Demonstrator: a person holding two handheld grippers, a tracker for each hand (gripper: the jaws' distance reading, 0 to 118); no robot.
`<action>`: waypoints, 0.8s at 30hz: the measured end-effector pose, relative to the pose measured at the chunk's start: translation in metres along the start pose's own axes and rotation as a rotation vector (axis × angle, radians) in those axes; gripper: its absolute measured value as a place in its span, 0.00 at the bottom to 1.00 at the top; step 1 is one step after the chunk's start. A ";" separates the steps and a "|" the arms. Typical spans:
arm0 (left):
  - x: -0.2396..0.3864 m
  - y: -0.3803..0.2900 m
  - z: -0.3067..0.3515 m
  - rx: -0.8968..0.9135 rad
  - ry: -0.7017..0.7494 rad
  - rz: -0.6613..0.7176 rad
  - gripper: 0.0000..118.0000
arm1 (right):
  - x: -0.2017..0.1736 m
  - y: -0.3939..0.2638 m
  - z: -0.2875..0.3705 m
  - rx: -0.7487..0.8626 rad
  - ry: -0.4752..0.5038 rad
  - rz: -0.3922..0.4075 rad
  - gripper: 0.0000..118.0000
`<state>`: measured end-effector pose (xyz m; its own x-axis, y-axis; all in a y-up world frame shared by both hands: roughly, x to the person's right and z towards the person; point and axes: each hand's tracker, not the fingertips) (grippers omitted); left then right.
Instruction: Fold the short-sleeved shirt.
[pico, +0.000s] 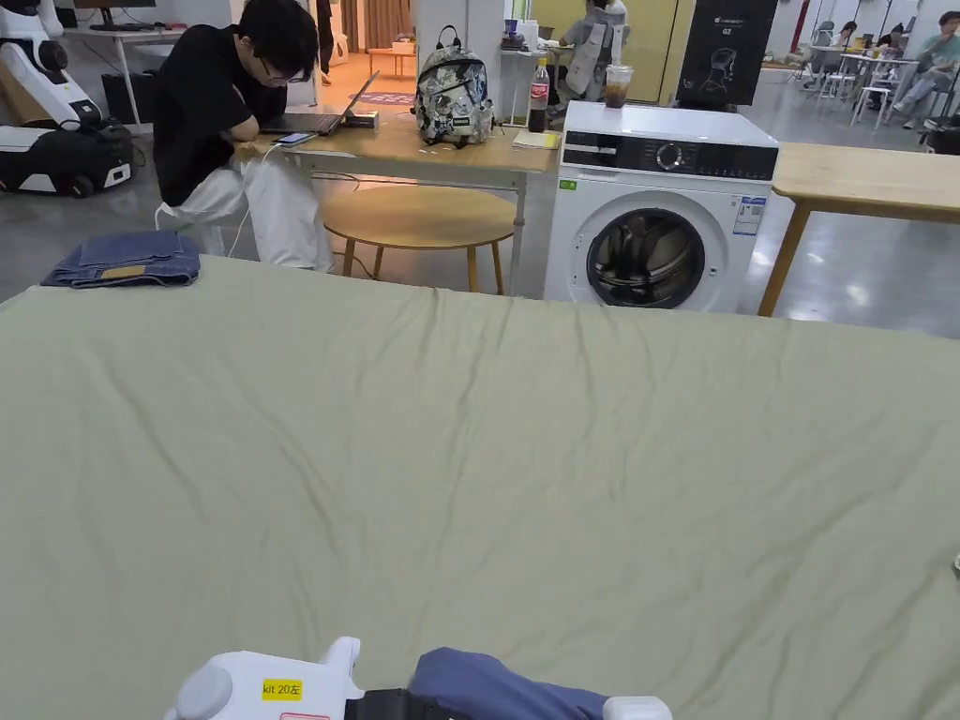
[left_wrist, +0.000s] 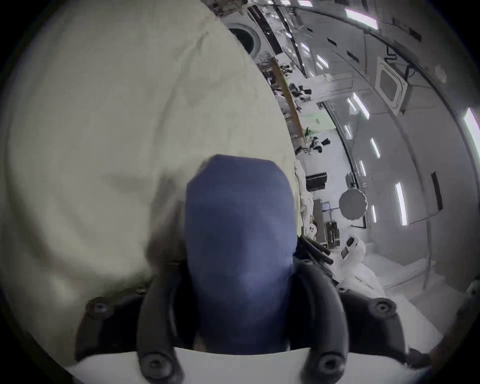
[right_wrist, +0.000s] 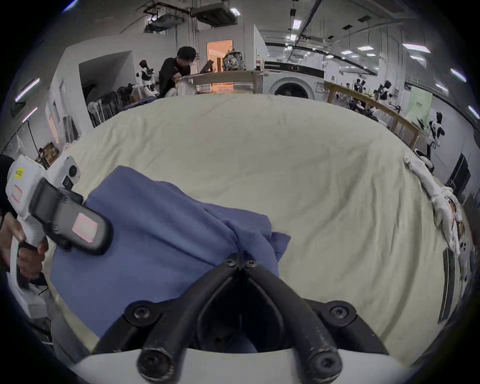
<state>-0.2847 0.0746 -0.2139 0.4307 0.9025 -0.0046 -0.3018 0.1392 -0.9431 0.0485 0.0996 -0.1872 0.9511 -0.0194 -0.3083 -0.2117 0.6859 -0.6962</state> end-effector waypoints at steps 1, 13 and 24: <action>-0.002 -0.002 0.001 0.003 -0.015 -0.003 0.39 | -0.001 -0.001 0.000 0.001 0.001 0.001 0.00; 0.008 -0.020 0.012 0.073 -0.047 -0.056 0.18 | -0.005 0.001 0.004 0.008 -0.006 0.011 0.00; 0.024 0.004 0.076 0.134 -0.057 -0.116 0.18 | 0.000 0.037 0.026 0.214 -0.029 -0.010 0.00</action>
<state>-0.3398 0.1276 -0.1923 0.4218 0.8982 0.1237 -0.3653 0.2932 -0.8835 0.0462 0.1435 -0.1961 0.9596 -0.0087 -0.2812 -0.1521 0.8249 -0.5445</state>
